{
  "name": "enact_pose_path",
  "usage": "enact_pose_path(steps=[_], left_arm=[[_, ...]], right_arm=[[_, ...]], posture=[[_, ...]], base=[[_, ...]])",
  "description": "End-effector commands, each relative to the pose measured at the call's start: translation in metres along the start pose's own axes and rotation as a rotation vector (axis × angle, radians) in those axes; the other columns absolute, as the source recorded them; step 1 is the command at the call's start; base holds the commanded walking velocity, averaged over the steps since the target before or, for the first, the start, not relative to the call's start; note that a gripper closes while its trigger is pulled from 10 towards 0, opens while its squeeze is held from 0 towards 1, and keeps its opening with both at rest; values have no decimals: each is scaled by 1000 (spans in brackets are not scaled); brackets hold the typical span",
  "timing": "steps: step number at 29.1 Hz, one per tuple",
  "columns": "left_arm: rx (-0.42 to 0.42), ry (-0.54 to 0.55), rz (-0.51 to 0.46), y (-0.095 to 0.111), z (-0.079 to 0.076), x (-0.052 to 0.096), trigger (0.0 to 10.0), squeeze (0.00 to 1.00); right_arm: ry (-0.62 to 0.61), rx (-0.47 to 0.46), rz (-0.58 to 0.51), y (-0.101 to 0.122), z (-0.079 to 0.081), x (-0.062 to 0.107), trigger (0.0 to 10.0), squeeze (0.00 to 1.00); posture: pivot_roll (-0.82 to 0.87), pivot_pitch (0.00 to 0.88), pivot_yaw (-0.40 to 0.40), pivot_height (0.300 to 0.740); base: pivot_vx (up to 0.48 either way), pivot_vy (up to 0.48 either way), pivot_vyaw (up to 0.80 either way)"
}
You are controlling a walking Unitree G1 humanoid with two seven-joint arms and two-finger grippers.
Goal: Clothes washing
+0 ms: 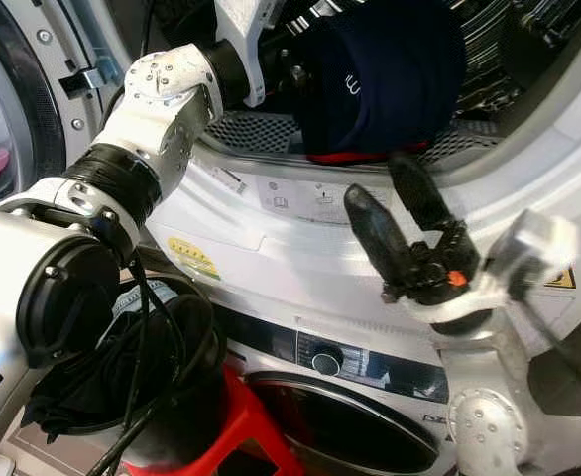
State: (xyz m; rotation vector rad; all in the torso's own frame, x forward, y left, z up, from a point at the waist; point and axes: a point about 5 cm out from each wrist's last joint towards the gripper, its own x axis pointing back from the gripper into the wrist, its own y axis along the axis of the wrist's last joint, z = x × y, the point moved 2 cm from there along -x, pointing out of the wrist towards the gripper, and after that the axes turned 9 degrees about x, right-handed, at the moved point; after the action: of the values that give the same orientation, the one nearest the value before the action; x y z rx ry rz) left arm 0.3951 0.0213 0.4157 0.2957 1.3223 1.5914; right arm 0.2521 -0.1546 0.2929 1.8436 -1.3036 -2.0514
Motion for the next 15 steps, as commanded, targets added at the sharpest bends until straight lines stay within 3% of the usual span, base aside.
enact_pose_path(steps=[1,6,11,12,15], left_arm=[[-7,5,-18,3,4,3,10000,1000],[-5,5,-22,4,4,2,10000,1000],[-3,1,-24,4,2,2,10000,1000],[-3,1,-24,4,2,2,10000,1000],[-2,2,-24,4,2,2,10000,1000]], right_arm=[[43,-19,-47,10,7,-4,10000,0],[41,5,-86,20,4,-19,10000,0],[58,70,1,9,4,-36,10000,0],[25,133,42,6,-3,-44,10000,0],[-17,194,78,2,-12,-51,10000,0]], posture=[[-105,20,153,740],[-109,17,155,740],[-113,16,160,740],[-113,16,160,740],[-115,15,160,740]], base=[[0,0,0],[0,0,0],[0,0,0],[0,0,0],[0,0,0]])
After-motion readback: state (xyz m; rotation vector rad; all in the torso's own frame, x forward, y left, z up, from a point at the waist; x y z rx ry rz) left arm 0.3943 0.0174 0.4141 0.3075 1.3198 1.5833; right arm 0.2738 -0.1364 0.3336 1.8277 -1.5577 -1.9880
